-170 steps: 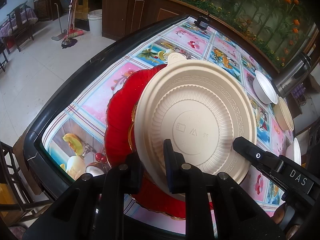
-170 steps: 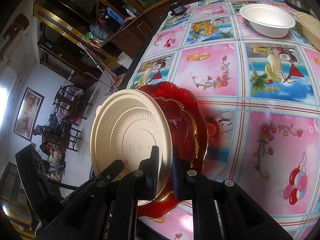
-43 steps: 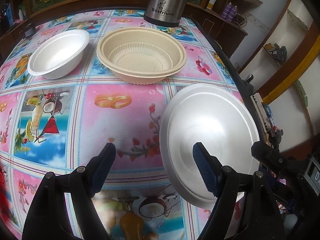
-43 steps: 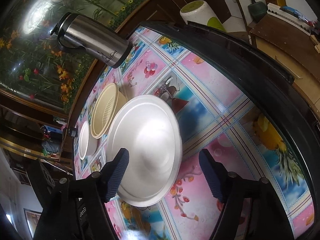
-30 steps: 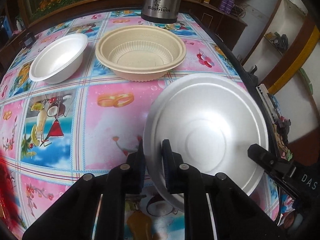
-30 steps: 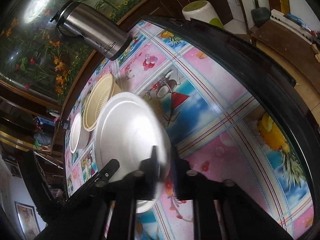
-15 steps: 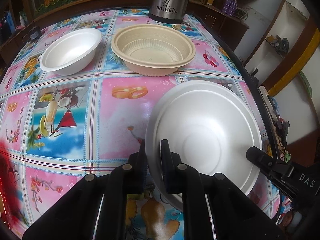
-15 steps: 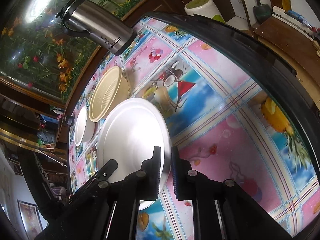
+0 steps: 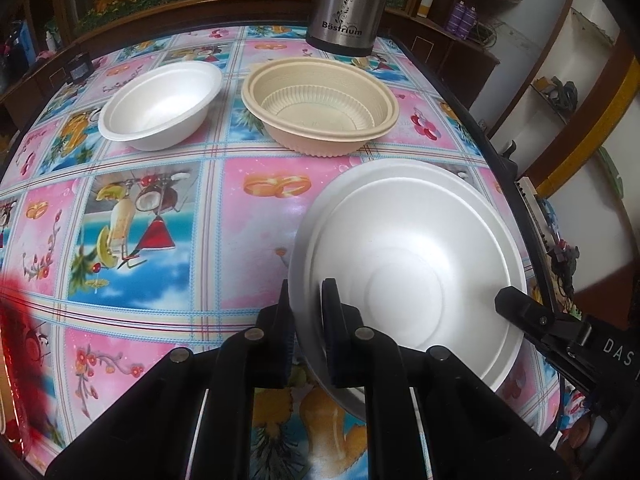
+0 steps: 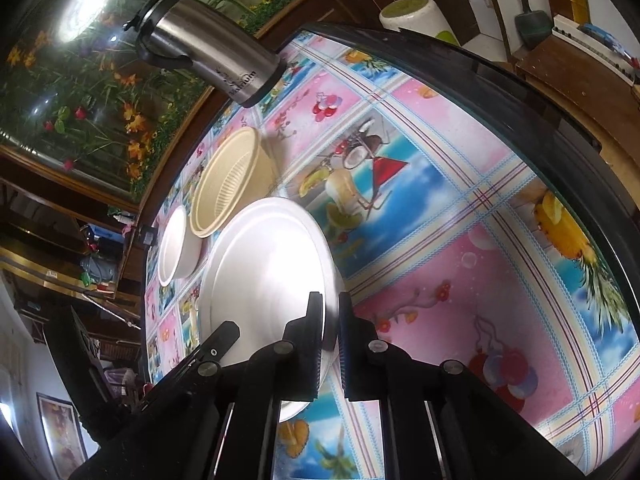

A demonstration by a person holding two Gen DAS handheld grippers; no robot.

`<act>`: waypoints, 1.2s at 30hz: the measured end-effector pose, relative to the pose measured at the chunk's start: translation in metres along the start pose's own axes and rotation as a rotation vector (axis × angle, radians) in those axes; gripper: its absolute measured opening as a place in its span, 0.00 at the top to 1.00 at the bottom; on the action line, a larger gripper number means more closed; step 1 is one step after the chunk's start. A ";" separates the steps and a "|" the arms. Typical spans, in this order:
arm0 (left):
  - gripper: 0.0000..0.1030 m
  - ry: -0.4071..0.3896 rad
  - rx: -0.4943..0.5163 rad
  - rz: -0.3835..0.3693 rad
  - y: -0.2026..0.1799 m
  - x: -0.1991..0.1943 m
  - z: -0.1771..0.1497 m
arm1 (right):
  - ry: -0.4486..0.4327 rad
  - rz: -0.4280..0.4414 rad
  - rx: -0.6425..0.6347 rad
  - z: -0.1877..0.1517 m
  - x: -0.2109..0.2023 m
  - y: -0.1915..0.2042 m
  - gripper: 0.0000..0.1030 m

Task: Organize plates and bowls
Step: 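Lift the white plate with the left tool and carry it to the plate stack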

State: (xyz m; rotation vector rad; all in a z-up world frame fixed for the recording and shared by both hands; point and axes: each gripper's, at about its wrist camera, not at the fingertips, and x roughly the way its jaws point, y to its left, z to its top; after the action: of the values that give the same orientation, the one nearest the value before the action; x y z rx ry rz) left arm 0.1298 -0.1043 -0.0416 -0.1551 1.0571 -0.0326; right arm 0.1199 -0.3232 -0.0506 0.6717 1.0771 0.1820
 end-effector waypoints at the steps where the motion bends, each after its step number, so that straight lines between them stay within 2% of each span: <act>1: 0.91 -0.007 -0.001 0.002 0.002 -0.003 -0.001 | -0.001 0.003 -0.005 -0.001 -0.001 0.002 0.93; 13: 0.90 -0.060 -0.052 0.026 0.040 -0.037 -0.012 | -0.003 0.057 -0.085 -0.022 -0.007 0.037 0.93; 36: 0.90 -0.181 -0.249 0.124 0.176 -0.114 -0.055 | 0.076 0.179 -0.340 -0.097 0.013 0.171 0.93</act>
State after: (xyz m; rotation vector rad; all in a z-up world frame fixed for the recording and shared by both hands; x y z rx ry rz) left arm 0.0176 0.0751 0.0058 -0.3111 0.8852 0.2223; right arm 0.0737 -0.1422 0.0114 0.4559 1.0266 0.5365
